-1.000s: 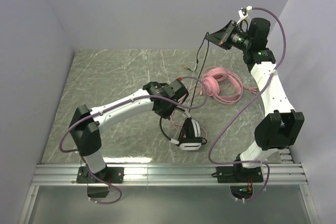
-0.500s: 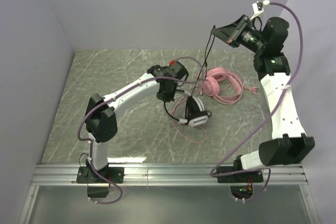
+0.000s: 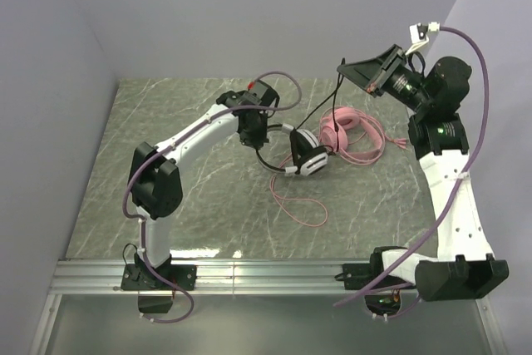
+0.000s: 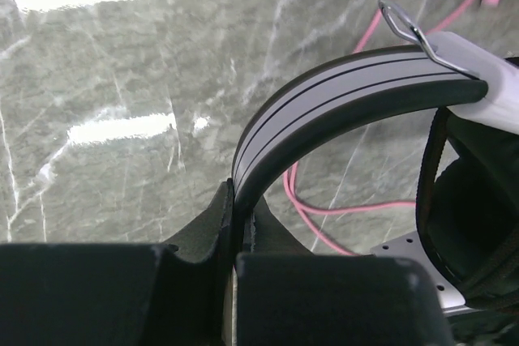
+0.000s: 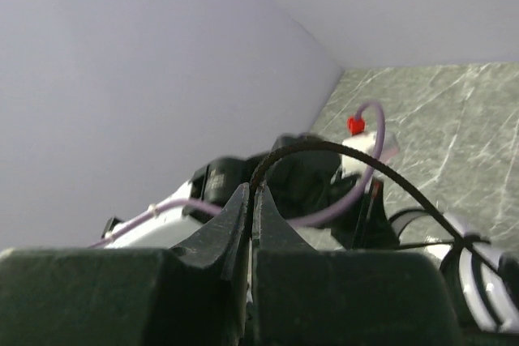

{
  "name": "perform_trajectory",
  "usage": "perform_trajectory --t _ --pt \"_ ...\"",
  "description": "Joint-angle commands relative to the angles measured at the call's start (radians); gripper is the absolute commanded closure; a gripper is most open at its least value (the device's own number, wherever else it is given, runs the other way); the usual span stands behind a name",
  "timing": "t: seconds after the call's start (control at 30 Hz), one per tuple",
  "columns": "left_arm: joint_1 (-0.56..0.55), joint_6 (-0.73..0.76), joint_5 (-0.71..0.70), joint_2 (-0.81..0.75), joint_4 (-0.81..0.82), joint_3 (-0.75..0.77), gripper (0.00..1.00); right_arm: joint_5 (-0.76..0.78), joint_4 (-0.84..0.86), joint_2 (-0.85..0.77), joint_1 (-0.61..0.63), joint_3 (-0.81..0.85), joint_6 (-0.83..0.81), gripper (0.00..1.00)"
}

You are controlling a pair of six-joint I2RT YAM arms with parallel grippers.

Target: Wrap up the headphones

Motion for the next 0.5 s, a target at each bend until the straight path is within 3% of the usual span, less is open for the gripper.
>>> perform_trajectory --t 0.0,0.13,0.47 --pt "0.051 -0.083 0.068 -0.014 0.077 0.086 1.00 -0.035 0.113 -0.083 0.006 -0.061 0.022 1.00" --pt "0.078 -0.128 0.094 0.008 0.092 0.133 1.00 -0.030 0.148 -0.168 0.023 -0.198 0.024 1.00" --pt "0.126 -0.240 -0.046 -0.040 0.149 0.213 1.00 0.059 0.191 -0.316 0.187 -0.456 -0.001 1.00"
